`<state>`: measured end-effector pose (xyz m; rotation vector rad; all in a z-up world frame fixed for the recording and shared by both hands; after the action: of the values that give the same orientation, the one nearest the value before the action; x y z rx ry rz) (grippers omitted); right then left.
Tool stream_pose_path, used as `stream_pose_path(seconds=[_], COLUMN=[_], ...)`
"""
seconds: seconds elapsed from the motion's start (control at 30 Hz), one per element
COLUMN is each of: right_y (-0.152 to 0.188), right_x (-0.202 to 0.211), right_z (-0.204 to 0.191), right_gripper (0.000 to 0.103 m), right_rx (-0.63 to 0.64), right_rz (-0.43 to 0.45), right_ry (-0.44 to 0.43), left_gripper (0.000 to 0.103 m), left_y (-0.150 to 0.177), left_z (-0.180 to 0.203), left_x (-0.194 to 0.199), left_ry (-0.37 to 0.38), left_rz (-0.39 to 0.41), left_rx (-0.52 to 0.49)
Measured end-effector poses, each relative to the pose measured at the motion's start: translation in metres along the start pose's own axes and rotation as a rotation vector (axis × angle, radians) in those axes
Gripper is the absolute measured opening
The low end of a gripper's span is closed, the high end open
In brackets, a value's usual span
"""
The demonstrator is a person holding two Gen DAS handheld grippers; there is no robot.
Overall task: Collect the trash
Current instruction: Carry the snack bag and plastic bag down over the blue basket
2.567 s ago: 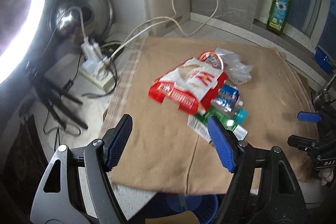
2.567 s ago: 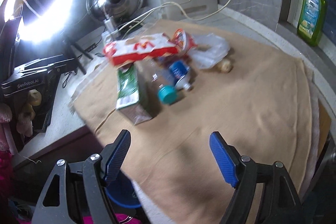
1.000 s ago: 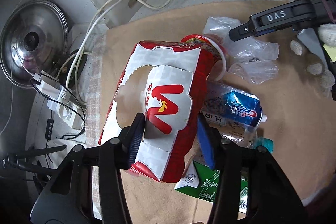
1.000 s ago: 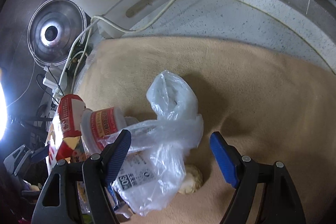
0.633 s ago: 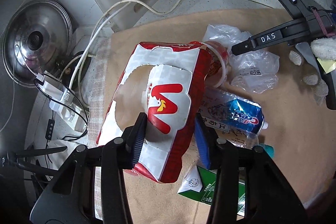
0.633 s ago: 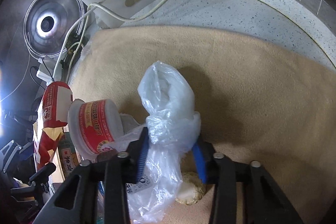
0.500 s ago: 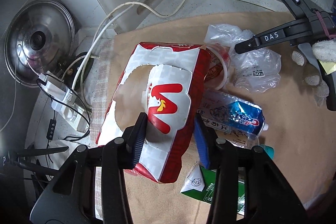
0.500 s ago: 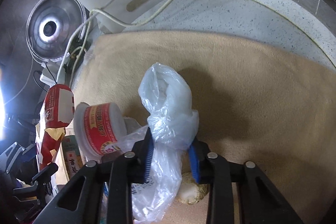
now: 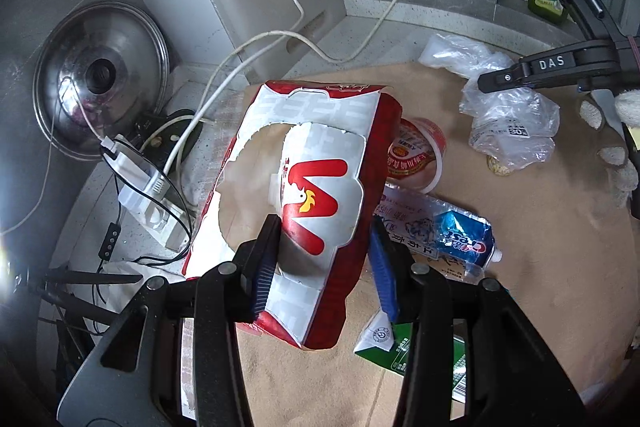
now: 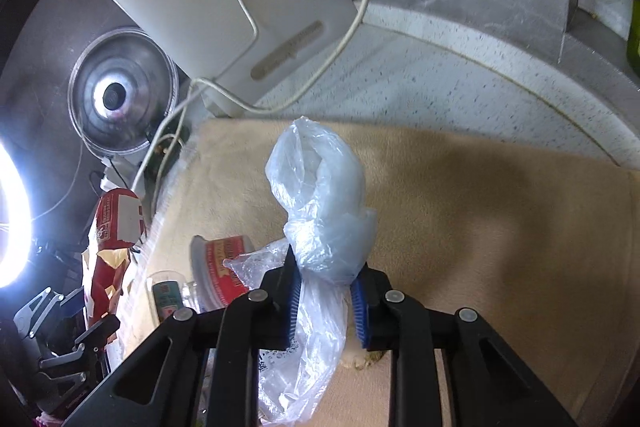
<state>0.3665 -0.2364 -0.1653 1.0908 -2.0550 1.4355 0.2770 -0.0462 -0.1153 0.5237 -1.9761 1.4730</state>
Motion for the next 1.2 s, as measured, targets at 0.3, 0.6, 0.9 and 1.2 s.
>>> stream_pose_path(seconds=[0.3,0.6,0.9,1.2], right_y=[0.000,0.020,0.063,0.124], right_x=[0.040,0.080,0.117,0.145], right_z=[-0.015,-0.052,-0.097,-0.143], right_gripper=[0.022,0.022,0.022,0.022], right_rx=[0.022,0.048,0.081,0.114], right_rz=[0.059,0.091,0.097,0.074], right_ry=[-0.023,-0.063,-0.091,-0.103], left_gripper=[0.044,0.043,0.044,0.044], left_y=[-0.003,0.010,0.048,0.102], left_z=[-0.014,-0.027,-0.036,-0.052], left_x=[0.033,0.071,0.112,0.149], left_ry=[-0.006,0.002,0.013,0.021], left_rz=[0.069,0.117,0.133,0.121], left_rx=[0.044,0.079,0.094,0.126])
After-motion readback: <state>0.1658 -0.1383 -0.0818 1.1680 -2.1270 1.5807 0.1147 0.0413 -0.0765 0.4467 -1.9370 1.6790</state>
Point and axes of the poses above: each gripper's, at about its wrist camera, not at the fingertips, and x roughly against the way its jaws point, z to its right, y to its underside, the point moved 8 cm from there along -x, roughly the way its jaws point, and after that the axes turned 13 degrees about z, right-handed, at the moved point
